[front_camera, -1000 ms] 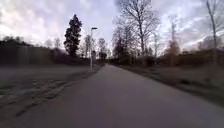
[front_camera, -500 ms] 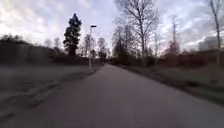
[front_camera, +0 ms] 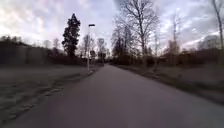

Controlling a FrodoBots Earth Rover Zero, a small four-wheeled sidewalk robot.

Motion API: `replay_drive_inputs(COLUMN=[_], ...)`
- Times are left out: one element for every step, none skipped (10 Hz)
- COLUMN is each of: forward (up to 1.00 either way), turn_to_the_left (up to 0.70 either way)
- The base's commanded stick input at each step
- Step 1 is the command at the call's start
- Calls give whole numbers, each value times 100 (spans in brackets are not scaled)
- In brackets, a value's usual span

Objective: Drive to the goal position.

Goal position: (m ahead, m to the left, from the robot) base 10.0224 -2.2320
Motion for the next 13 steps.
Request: replay_drive_inputs(forward=[100, 100, 100, 100, 100, 100, 100, 100, 100, 100, 100, 100, 100], turn_to_the_left=[1, 1, 1, 1, 1, 1, 1, 10, 19, 1, 1, 1, 1])
